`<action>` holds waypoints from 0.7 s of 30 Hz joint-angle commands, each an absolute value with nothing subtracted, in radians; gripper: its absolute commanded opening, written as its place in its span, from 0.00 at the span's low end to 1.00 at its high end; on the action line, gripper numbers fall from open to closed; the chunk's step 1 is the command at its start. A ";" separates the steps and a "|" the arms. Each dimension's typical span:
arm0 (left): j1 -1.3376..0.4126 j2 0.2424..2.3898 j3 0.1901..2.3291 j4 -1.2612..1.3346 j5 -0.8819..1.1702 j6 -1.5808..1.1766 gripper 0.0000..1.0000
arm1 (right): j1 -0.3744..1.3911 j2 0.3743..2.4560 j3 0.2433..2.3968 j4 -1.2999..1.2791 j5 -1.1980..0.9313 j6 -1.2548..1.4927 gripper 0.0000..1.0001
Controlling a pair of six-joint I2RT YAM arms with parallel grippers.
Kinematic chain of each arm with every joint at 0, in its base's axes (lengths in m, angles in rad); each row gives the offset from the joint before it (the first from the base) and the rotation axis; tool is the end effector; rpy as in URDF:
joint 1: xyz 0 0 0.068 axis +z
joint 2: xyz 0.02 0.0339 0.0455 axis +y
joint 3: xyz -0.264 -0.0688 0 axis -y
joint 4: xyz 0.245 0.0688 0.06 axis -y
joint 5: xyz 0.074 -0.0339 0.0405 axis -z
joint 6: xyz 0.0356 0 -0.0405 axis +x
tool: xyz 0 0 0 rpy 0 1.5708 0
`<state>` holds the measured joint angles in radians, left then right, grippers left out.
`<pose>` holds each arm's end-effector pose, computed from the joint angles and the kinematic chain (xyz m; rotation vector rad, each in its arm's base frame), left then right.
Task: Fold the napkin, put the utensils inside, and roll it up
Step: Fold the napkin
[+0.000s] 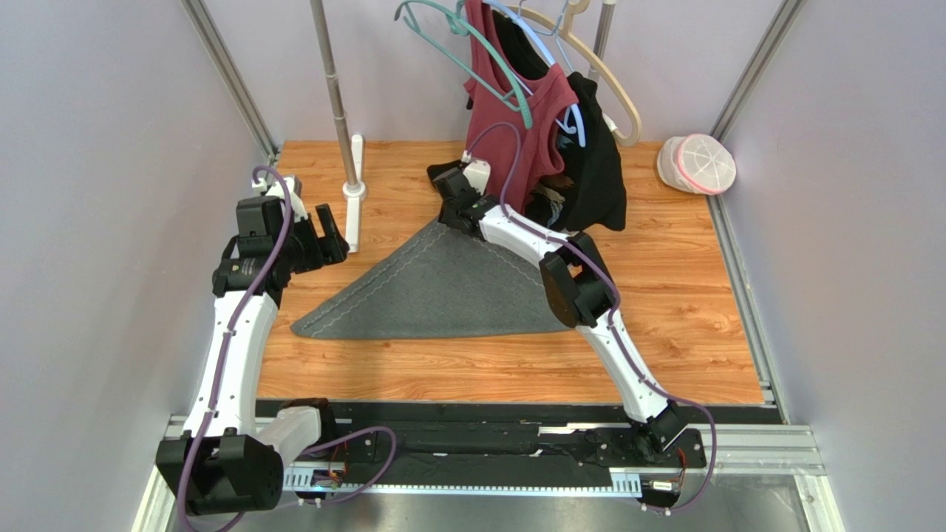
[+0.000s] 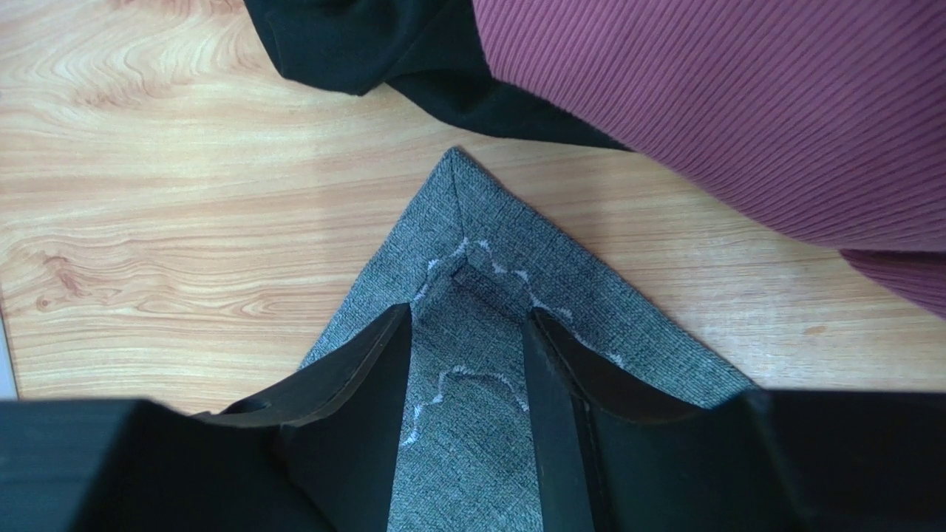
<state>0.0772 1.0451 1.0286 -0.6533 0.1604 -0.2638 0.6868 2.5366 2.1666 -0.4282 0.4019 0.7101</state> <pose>0.2188 0.0112 0.3300 -0.2947 2.2259 -0.2806 0.4432 0.3454 0.1545 0.2168 2.2921 0.2422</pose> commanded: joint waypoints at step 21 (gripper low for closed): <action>0.077 1.025 1.023 -0.618 0.209 -0.272 0.85 | 0.680 2.596 2.283 -0.453 0.365 0.673 0.27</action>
